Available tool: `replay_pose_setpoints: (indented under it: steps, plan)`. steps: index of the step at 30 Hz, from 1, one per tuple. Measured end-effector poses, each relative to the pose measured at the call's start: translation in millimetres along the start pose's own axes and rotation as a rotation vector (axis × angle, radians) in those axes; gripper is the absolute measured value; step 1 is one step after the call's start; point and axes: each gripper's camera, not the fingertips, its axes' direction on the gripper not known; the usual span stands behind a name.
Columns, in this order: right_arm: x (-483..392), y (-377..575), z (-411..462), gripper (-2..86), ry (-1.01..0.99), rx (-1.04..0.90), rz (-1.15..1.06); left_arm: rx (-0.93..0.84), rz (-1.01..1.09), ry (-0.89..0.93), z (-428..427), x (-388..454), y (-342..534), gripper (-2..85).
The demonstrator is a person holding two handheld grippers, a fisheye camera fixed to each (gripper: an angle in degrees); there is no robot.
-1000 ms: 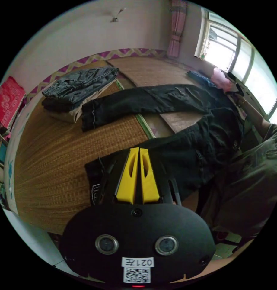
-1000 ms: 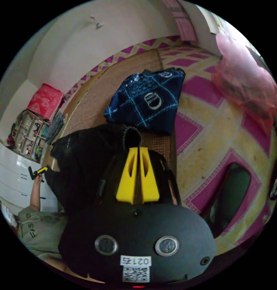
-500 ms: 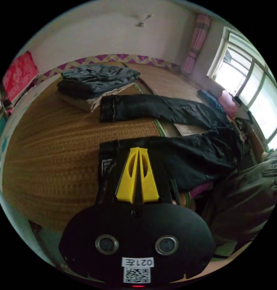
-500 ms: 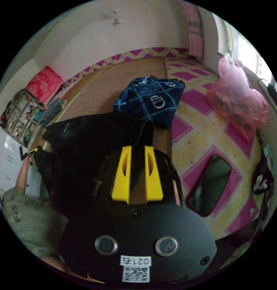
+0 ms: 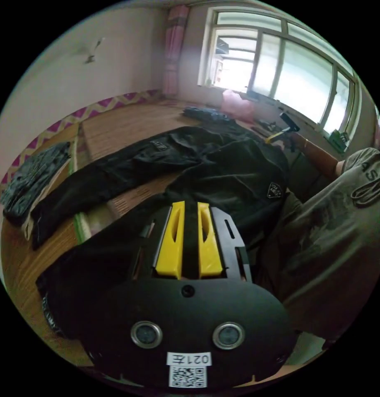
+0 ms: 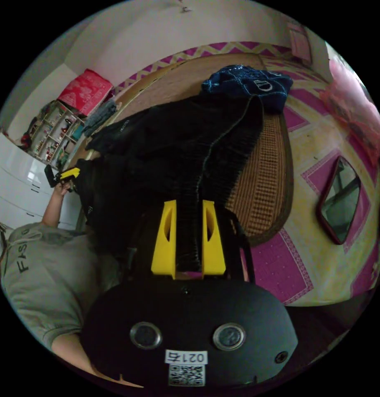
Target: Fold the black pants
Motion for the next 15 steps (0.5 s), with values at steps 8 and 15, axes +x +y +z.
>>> replay_pose_setpoints:
  steps: [8,15]
  plan:
    - [11.7,14.9,-80.7,0.1,-0.127,0.166,0.041,-0.142,-0.162,-0.151,47.7,1.1,-44.5,-0.6]
    - [20.8,10.7,-52.1,1.1,-0.023,-0.012,0.071,-0.128,-0.219,-0.115,58.4,4.3,-42.1,-0.9]
